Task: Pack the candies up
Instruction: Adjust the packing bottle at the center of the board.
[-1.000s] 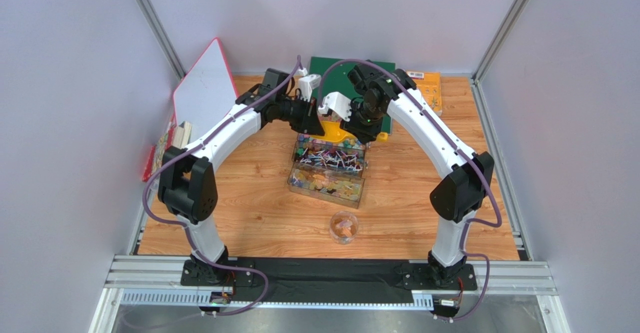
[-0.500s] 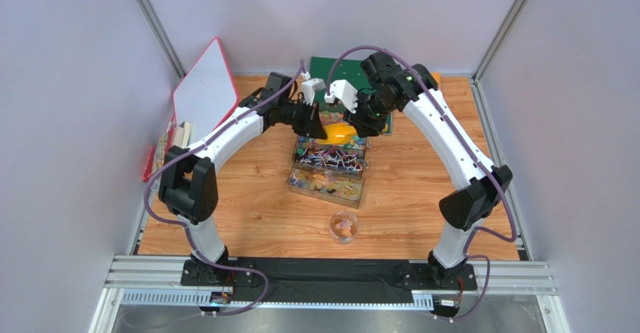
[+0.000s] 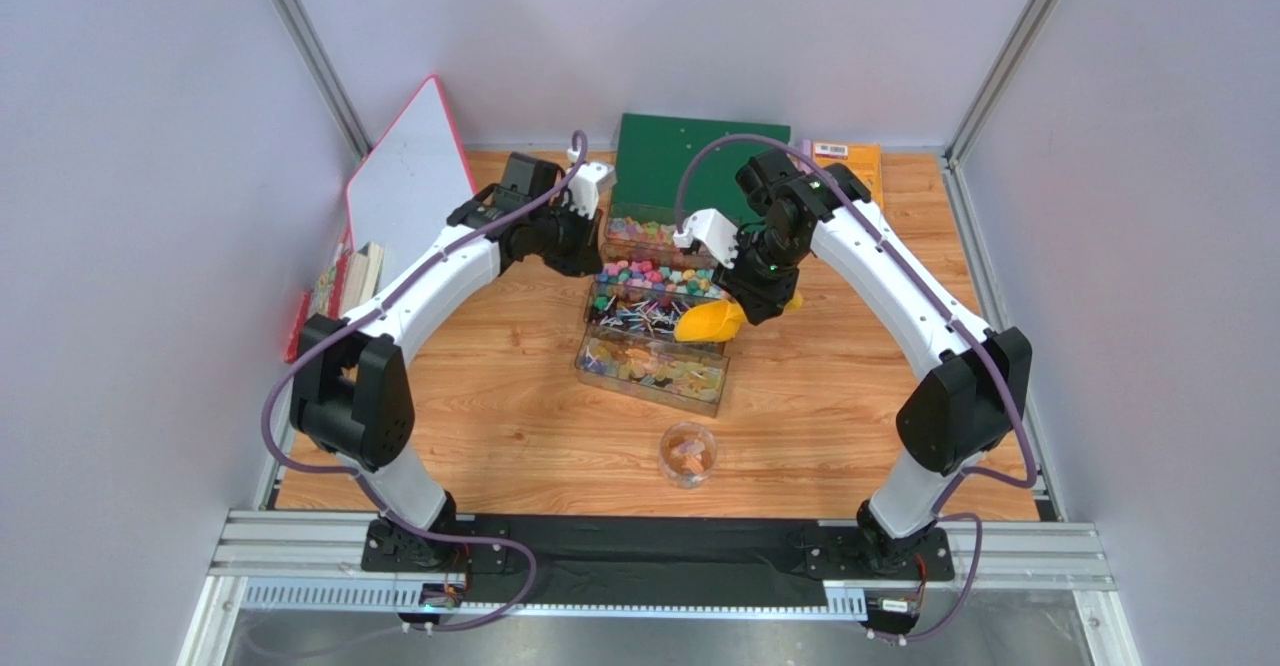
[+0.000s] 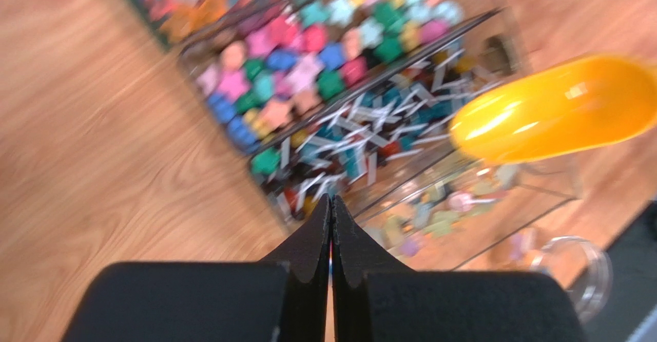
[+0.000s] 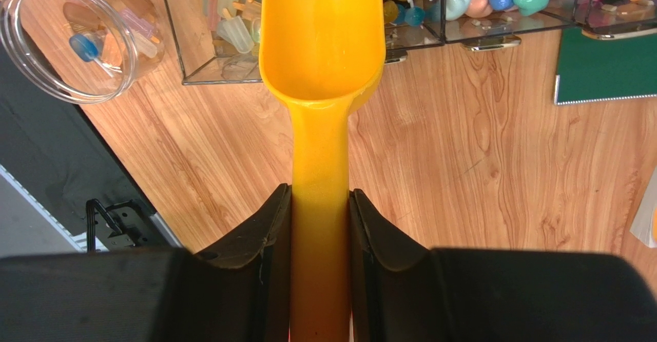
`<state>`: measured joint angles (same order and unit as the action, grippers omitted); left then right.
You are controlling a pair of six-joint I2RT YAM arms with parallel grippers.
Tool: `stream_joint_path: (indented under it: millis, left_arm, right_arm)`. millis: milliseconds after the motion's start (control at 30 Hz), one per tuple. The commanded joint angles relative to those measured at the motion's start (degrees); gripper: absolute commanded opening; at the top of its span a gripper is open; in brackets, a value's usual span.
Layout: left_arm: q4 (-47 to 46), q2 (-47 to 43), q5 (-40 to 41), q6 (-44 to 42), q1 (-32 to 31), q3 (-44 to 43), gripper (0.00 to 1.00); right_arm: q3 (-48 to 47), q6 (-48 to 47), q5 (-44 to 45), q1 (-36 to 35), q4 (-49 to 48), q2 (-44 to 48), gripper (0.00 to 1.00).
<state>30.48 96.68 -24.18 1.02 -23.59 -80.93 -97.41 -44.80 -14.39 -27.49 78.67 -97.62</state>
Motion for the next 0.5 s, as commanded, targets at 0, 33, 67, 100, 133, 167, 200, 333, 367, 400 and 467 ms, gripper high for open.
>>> stream_joint_path:
  millis: [0, 33, 67, 100, 133, 167, 200, 333, 367, 400, 467]
  left_arm:
    - [-0.2, -2.6, 9.0, -5.0, 0.9, 5.5, 0.0]
    - [-0.5, -2.6, 9.8, -4.9, 1.0, 7.1, 0.0]
    - [-0.7, -2.4, 10.1, -4.9, 1.0, 7.7, 0.0]
    - [-0.7, -2.0, 10.3, -4.9, 1.0, 8.2, 0.0]
    - [-0.8, -1.8, 10.6, -5.0, 1.0, 8.8, 0.0]
    - [-0.8, -1.2, 10.7, -4.9, 1.0, 9.0, 0.0]
    - [-0.8, -0.9, 10.9, -5.0, 1.0, 9.1, 0.0]
    - [-1.9, 1.1, 12.8, -5.0, 1.0, 9.7, 0.0]
    - [-2.3, 1.8, 12.8, -5.1, 1.0, 9.8, 0.0]
    - [-3.0, 2.3, 13.0, -4.7, 1.0, 9.8, 0.0]
    - [-3.8, 3.9, 12.8, -4.1, 1.0, 9.6, 0.0]
  right_arm:
    - [-2.0, 1.6, 2.5, 0.2, 10.6, -0.4, 0.0]
    - [-2.5, 1.7, 2.9, 0.2, 10.7, -0.7, 0.0]
    - [-3.0, 2.0, 3.2, 0.2, 10.7, -1.2, 0.0]
    - [-4.1, 2.1, 4.0, 0.2, 10.8, -1.9, 0.0]
    - [-4.7, 2.1, 4.5, 0.2, 10.9, -2.1, 0.0]
    - [-5.2, 2.3, 4.9, 0.2, 11.1, -2.4, 0.0]
    - [-6.6, 2.4, 6.1, 0.2, 11.5, -3.1, 0.0]
    - [-10.6, 2.1, 9.6, 0.0, 15.3, -5.7, 0.0]
    - [-11.3, 2.0, 10.1, 0.0, 16.2, -6.4, 0.0]
    - [-11.9, 1.9, 11.3, -0.1, 16.9, -7.0, 0.0]
    - [-11.1, 0.8, 12.8, -0.4, 17.0, -7.1, 0.0]
